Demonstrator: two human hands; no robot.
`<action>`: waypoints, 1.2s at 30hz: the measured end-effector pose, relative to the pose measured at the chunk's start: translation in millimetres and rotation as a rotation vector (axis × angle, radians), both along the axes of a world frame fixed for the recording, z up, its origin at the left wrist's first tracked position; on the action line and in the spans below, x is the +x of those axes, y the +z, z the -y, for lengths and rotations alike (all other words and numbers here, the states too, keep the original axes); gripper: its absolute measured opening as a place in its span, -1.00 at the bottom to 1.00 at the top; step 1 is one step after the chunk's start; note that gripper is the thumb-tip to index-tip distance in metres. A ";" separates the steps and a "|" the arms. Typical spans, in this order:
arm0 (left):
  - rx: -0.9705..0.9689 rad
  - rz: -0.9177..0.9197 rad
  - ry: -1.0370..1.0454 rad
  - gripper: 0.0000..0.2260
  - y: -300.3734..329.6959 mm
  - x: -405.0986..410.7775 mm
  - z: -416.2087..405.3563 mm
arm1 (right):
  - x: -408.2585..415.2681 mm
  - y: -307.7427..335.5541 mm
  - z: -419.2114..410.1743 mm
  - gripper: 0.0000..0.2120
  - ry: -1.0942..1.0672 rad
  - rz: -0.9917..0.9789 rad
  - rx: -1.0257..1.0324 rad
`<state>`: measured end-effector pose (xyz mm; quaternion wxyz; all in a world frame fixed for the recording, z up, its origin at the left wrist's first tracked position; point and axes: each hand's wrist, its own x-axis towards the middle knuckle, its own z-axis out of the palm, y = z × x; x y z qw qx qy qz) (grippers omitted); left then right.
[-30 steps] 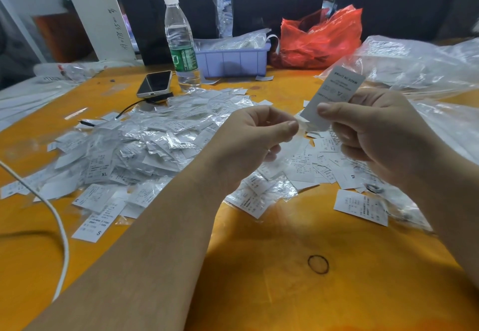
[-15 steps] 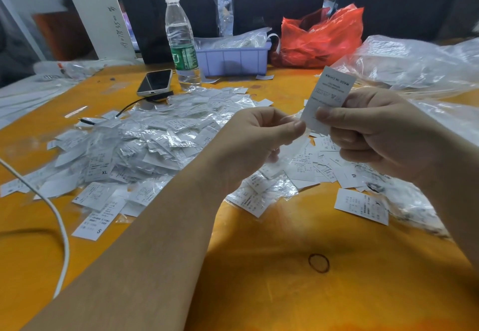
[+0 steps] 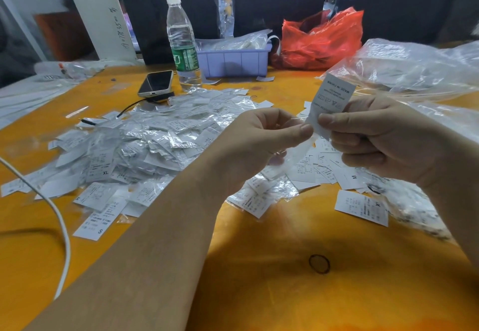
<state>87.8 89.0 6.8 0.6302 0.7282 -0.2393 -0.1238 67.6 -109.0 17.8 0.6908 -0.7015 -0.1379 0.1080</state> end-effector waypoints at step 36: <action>-0.002 0.046 0.114 -0.78 -0.8 2.4 0.8 | -2.8 -5.4 -10.3 -0.57 -0.045 -0.013 -0.018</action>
